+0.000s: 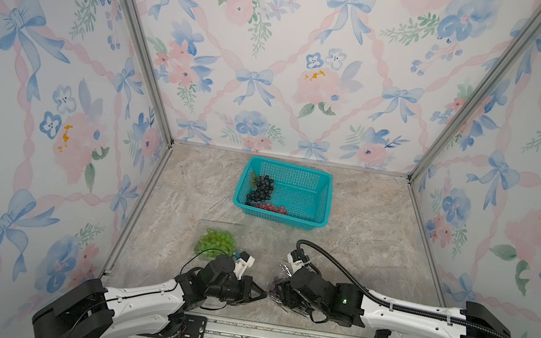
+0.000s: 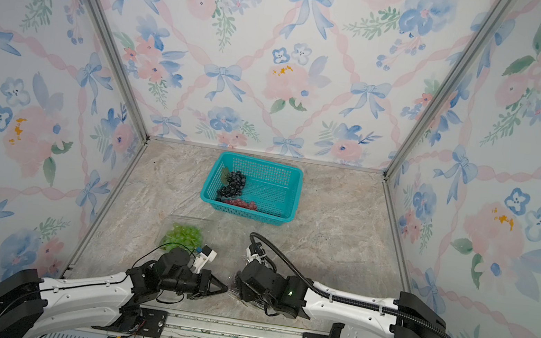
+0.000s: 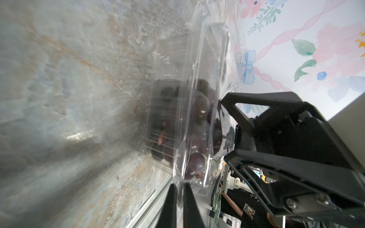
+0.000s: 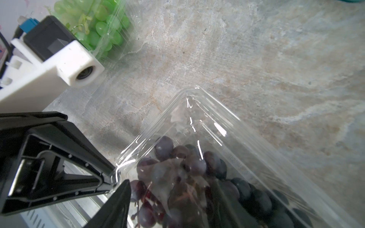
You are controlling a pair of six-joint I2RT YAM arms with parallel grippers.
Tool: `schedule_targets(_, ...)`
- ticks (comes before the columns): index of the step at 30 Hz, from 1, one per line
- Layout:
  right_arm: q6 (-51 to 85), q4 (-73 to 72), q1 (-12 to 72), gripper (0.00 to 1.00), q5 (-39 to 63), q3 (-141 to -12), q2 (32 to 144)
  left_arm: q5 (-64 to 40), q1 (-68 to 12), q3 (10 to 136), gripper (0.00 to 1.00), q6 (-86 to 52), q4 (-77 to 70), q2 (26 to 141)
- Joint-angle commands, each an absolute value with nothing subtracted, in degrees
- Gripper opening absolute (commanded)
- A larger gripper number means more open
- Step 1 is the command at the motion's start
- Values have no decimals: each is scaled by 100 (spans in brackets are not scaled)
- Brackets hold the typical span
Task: Pack grapes into containers
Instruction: Close the packing box at the center of the board, then adjust the packing box at the center of the board.
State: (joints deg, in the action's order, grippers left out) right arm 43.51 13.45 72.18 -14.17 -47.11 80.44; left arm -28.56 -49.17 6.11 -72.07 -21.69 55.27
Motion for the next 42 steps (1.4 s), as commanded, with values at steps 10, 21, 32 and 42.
schedule_targets(10, 4853, 3244, 6834, 90, -920, -4284, 5842, -2396, -4963, 855, 21, -6944, -1546, 5300)
schedule_targets(21, 6352, 2683, 7003, 97, -427, -2867, 4237, -2197, -4948, 1275, 39, -6715, -1443, 5229)
schedule_targets(32, 6171, 1444, 6838, 97, -241, -3104, 5345, -1994, -4836, 1499, 40, -6521, -1101, 5182)
schedule_targets(42, 5512, 579, 5646, 97, 655, -3521, 6176, -1714, -4535, 1844, 41, -6304, -838, 4904)
